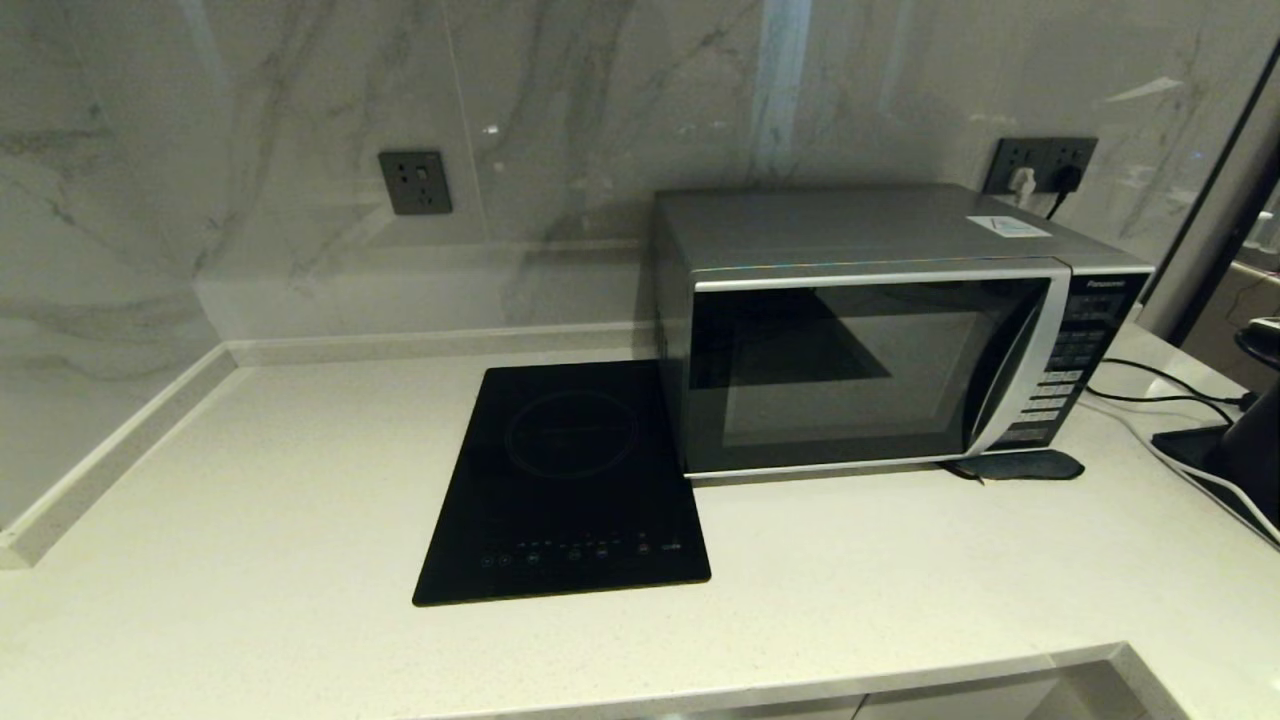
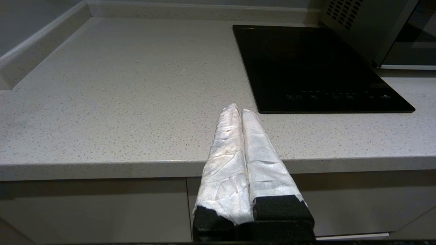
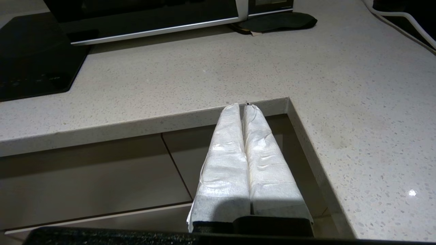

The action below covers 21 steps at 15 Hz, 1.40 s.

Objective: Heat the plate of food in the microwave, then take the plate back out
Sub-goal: Open the microwave oven

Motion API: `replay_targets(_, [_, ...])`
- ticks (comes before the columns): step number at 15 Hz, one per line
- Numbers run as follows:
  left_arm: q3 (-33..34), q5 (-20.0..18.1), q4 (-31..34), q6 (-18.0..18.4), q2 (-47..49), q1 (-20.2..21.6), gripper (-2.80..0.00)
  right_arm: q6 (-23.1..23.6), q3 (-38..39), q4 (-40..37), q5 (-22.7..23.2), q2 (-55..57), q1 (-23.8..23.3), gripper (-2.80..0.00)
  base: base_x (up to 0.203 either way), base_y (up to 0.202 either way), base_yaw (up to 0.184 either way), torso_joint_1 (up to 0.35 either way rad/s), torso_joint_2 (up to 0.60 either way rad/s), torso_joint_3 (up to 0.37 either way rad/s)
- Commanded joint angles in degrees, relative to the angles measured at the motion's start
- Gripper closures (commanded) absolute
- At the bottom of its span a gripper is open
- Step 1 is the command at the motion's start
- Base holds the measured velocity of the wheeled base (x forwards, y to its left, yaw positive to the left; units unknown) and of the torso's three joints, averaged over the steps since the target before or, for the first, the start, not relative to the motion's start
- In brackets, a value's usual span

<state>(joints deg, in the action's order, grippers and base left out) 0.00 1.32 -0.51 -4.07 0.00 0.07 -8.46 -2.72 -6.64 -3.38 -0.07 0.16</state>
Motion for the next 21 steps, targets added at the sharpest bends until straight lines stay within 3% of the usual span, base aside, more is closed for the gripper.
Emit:
replay_targets(1, [0.0, 0.0, 0.0, -0.1, 0.1, 0.0, 0.00, -0.2, -0.8, -0.2, -0.1, 0.2, 0.0, 0.00, 0.000, 0.000, 0.000, 0.000, 0.00, 0.000])
replay_targets(4, [0.0, 0.0, 0.0, -0.1, 0.1, 0.0, 0.00, -4.7, -13.4, -2.6, -0.2, 8.9, 0.0, 0.00, 0.000, 0.000, 0.000, 0.000, 0.00, 0.000])
replay_targets(6, [0.0, 0.0, 0.0, -0.1, 0.1, 0.0, 0.00, -8.6, -26.7, -4.1, -0.8, 20.5, 0.0, 0.00, 0.000, 0.000, 0.000, 0.000, 0.00, 0.000])
replay_targets(10, [0.0, 0.0, 0.0, -0.1, 0.1, 0.0, 0.00, -11.3, -42.7, -5.5, -5.7, 38.3, 0.0, 0.00, 0.000, 0.000, 0.000, 0.000, 0.00, 0.000])
replay_targets(12, [0.0, 0.0, 0.0, -0.1, 0.1, 0.0, 0.00, -7.9, -46.9, -5.3, -12.6, 45.1, 0.0, 0.00, 0.000, 0.000, 0.000, 0.000, 0.00, 0.000])
replay_targets(15, [0.0, 0.0, 0.0, -0.1, 0.1, 0.0, 0.00, 3.1, -53.2, -5.0, -23.4, 50.9, 0.0, 0.00, 0.000, 0.000, 0.000, 0.000, 0.00, 0.000])
replay_targets(19, [0.0, 0.0, 0.0, -0.1, 0.1, 0.0, 0.00, 9.9, -56.2, 2.4, -29.4, 60.8, 0.3, 0.00, 0.000, 0.000, 0.000, 0.000, 0.00, 0.000])
replay_targets(20, [0.0, 0.0, 0.0, -0.1, 0.1, 0.0, 0.00, 11.2, -56.2, 5.2, -31.0, 63.5, 0.8, -2.80, 0.000, 0.000, 0.000, 0.000, 0.00, 0.000])
replay_targets(21, [0.0, 0.0, 0.0, -0.1, 0.1, 0.0, 0.00, 11.9, -56.3, 6.9, -31.9, 65.8, 1.2, -2.80, 0.000, 0.000, 0.000, 0.000, 0.00, 0.000])
